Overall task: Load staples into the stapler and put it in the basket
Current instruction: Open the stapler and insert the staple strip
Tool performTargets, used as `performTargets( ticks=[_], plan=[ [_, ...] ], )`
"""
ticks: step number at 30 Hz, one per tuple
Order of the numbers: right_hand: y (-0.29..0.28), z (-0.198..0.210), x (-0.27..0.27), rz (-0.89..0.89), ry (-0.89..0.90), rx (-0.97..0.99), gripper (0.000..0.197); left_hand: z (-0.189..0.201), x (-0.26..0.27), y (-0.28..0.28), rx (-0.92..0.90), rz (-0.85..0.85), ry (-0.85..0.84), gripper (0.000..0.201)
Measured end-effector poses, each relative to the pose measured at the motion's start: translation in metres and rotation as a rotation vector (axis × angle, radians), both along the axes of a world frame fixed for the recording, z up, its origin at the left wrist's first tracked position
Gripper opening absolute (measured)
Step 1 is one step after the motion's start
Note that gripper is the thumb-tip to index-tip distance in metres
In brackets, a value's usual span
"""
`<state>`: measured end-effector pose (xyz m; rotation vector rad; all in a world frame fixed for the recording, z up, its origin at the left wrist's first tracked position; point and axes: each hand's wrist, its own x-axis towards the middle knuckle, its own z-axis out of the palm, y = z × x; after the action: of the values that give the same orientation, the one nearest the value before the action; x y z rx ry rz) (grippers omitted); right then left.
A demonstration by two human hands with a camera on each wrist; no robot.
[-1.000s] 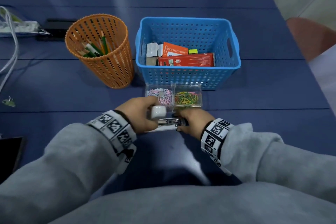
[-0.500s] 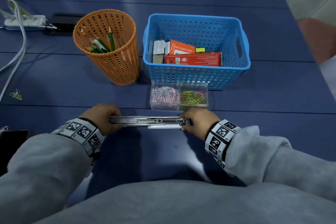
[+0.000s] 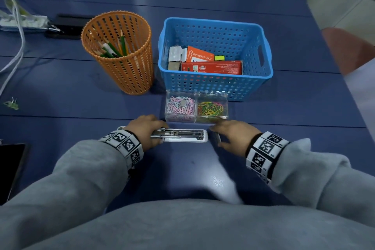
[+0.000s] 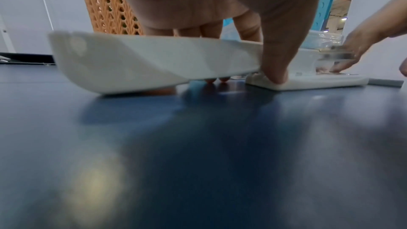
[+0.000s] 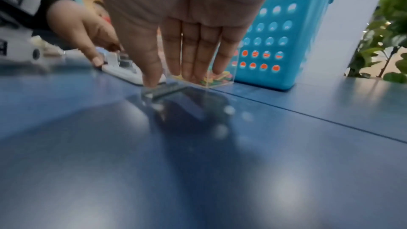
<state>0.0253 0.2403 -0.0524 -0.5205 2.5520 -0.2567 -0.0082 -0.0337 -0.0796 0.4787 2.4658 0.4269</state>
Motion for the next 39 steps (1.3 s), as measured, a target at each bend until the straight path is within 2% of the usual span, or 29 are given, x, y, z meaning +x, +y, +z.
performTargets(
  ticks=[4, 10, 16, 18, 21, 23, 26, 30, 33, 39],
  plan=[
    [0.012, -0.008, 0.002, 0.102, 0.008, 0.165, 0.048, 0.000, -0.001, -0.001, 0.049, 0.015, -0.005, 0.040],
    [0.015, -0.014, 0.002, 0.053, 0.056, 0.054, 0.020, 0.000, -0.001, -0.001, 0.073, 0.037, -0.025, 0.048],
    [0.016, -0.010, 0.004, 0.061, 0.046, 0.075, 0.015, -0.004, -0.003, -0.003, 0.072, 0.037, -0.027, 0.043],
    [0.017, -0.010, 0.005, 0.018, 0.049, 0.059, 0.018, -0.006, -0.003, -0.004, 0.073, 0.037, -0.025, 0.041],
    [0.022, -0.013, 0.009, -0.072, 0.033, 0.057, 0.037, -0.006, -0.003, -0.004, 0.084, 0.040, -0.021, 0.042],
    [0.023, -0.015, 0.010, -0.083, 0.046, 0.063, 0.032, -0.007, -0.003, -0.003, 0.083, 0.040, -0.020, 0.046],
    [0.022, -0.015, 0.013, -0.137, 0.052, -0.035, 0.019, -0.007, -0.004, -0.003, 0.080, 0.038, -0.017, 0.046],
    [0.024, -0.017, 0.018, -0.377, 0.019, -0.236, 0.009, -0.008, -0.003, -0.004, 0.081, 0.039, -0.012, 0.041],
    [0.027, -0.019, 0.020, -0.483, -0.005, -0.347, 0.013, -0.009, -0.003, -0.003, 0.083, 0.039, -0.006, 0.045],
    [0.027, -0.021, 0.022, -0.579, 0.000, -0.462, 0.024, -0.009, -0.003, -0.004, 0.098, 0.041, -0.011, 0.046]
  ],
)
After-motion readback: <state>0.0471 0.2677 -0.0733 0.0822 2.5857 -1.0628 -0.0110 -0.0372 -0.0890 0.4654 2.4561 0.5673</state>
